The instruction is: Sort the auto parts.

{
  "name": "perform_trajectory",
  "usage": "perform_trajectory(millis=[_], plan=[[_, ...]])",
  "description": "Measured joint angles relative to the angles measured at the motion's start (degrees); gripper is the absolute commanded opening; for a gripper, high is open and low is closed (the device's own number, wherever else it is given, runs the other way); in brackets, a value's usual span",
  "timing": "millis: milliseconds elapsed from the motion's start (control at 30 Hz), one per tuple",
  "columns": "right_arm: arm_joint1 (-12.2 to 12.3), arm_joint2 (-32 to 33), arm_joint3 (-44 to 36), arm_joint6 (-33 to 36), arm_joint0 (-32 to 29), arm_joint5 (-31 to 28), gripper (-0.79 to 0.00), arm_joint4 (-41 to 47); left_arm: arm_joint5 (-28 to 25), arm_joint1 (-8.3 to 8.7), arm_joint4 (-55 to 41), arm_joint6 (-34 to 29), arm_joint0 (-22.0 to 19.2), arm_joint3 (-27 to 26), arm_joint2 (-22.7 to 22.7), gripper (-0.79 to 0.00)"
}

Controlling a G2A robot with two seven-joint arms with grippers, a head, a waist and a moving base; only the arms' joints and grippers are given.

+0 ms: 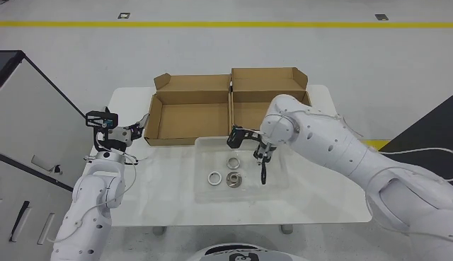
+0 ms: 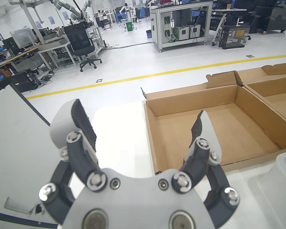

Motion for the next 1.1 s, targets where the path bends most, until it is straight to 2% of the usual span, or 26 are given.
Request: perform_trajectory(millis=[433,733,833,1100], plan=[[7.51,5.72,-9.42,-0.06,1.6,0.41,-0.785,14.3,0.0,0.0,0.0,0.0,0.0,0.0,0.0,0.0],[7.73,5.77,-9.52,-0.14,1.53,0.53,-0.785,14.71,0.0,0.0,0.0,0.0,0.0,0.0,0.0,0.0],[8.19,7.69,-7.18,-3.17,0.45,1.23,-0.785,16.47,0.0,0.0,0.0,0.0,0.0,0.0,0.0,0.0],[11.78,20.19,2.93,-5.56,-4.92,-6.56,-0.785,37.2,0.0,0.0,0.0,0.0,0.0,0.0,0.0,0.0]])
